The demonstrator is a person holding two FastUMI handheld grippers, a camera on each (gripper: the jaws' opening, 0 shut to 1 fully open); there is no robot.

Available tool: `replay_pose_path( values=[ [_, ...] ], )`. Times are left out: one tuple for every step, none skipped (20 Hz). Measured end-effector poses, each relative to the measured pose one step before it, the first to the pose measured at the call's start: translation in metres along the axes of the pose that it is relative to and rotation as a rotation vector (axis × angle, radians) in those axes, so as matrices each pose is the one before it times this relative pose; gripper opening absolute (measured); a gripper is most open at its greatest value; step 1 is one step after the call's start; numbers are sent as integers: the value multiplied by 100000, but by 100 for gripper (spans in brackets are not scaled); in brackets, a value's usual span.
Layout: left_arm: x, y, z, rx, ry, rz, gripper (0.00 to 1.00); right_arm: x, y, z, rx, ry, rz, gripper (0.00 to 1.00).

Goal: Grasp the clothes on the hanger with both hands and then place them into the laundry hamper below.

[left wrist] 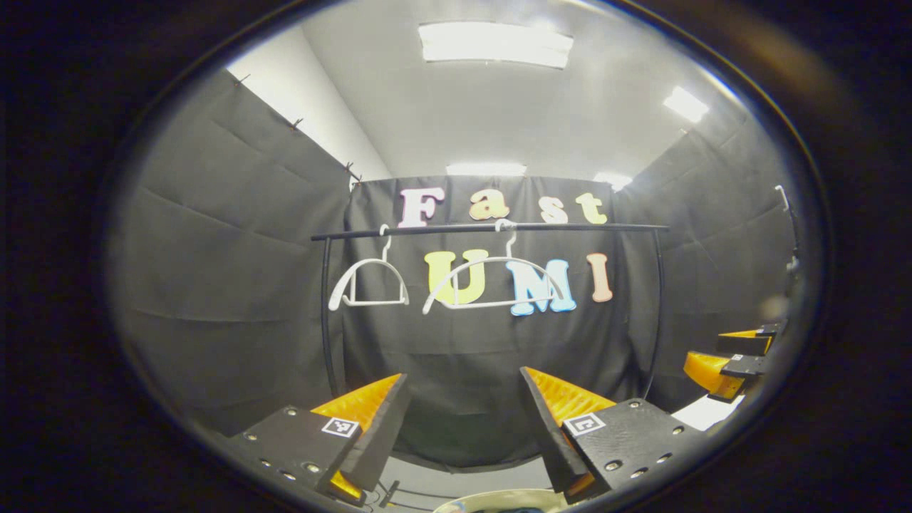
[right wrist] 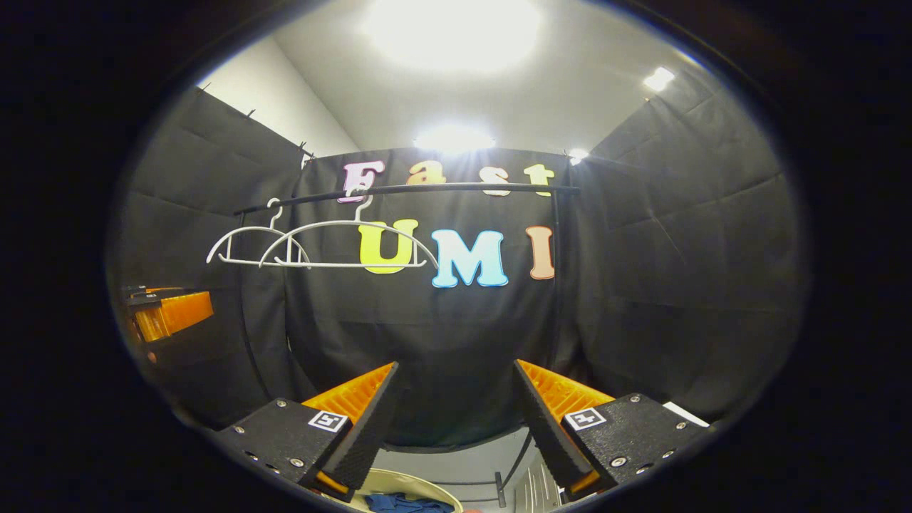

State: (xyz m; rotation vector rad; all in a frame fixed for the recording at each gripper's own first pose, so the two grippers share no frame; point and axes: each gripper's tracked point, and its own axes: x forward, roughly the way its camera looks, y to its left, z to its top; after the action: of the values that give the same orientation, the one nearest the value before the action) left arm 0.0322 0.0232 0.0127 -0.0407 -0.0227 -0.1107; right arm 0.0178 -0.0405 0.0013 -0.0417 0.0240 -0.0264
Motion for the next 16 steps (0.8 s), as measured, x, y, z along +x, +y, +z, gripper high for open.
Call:
replay_pose_path(
  values=[
    [-289,102,-93,154,-26,257,94,-128,-241,-243,-111,313,-774,94],
    [-88,77,-204,-15,280,620,94,-1,-32,-308,387,723,-147,94],
    [-83,-147,-132,-108,295,29,94,11,-32,-74,1001,650,150,94],
    [-99,-108,-264,-145,-35,484,94,46,-18,96,1058,280,232,94],
    [-39,-211,-102,-7,-24,209,94,99,-175,175,544,-344,-155,95],
    [12,-174,11,151,-259,105,94,103,-241,212,-138,-655,-154,95],
    [87,-188,-20,203,-104,200,94,102,-110,231,-460,-797,-56,95],
    [37,-135,-149,147,-186,92,94,48,-173,278,-374,-887,-43,95],
    [-18,-83,62,2,-436,306,94,36,-145,278,-288,-707,-2,95],
    [-260,-84,7,-275,-125,185,94,-206,-171,177,-24,-695,-255,95],
    [-58,-89,-61,-435,-114,122,94,11,-160,156,190,-384,-155,95],
    [-240,-132,-117,-426,269,-238,94,-234,-124,160,372,-389,-161,95],
    [-187,-62,-84,63,138,-330,94,-85,-76,31,135,-188,-139,95],
    [-207,27,201,720,-188,229,94,-74,-90,-21,-44,-28,-85,95],
    [-91,42,135,1030,-393,191,94,-2,-131,-26,-29,67,-287,94],
    [-108,-80,70,877,-212,80,94,-128,-168,37,103,113,-181,94]
  ],
)
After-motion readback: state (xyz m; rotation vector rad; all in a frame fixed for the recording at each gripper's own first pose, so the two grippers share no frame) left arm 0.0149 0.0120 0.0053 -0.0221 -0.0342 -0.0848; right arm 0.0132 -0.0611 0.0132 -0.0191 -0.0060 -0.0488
